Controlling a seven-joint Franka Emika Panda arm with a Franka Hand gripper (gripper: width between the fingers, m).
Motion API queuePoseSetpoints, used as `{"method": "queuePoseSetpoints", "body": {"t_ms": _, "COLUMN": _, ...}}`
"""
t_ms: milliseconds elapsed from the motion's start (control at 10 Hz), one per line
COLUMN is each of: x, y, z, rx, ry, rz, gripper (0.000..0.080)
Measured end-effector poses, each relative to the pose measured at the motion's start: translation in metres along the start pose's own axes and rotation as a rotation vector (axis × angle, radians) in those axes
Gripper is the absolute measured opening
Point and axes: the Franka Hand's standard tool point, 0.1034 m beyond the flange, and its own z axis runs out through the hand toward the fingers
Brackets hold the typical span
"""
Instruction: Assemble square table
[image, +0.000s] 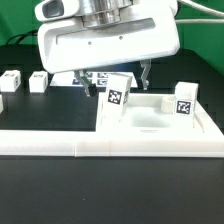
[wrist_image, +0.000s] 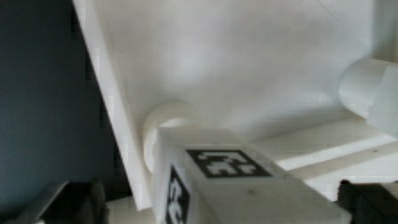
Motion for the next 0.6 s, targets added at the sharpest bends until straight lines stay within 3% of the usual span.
{"method": "queuePoseSetpoints", "body": {"t_ms": 300, "x": 0.0012, "y": 0.0017, "z": -0.0001, "rx": -0.003, "ry": 0.01, "rz": 0.021, "gripper": 0.0635}}
{"method": "queuePoseSetpoints", "body": {"t_ms": 500, "x": 0.0011, "y": 0.0012, "z": 0.0001, "rx": -0.002, "ry": 0.009, "rz": 0.107, "gripper": 0.0284}}
{"method": "queuePoseSetpoints", "body": {"t_ms": 600, "x": 0.0009, "y": 0.0008, "z": 0.0003, "rx": -0.001, "ry": 0.009, "rz": 0.167, "gripper": 0.029}}
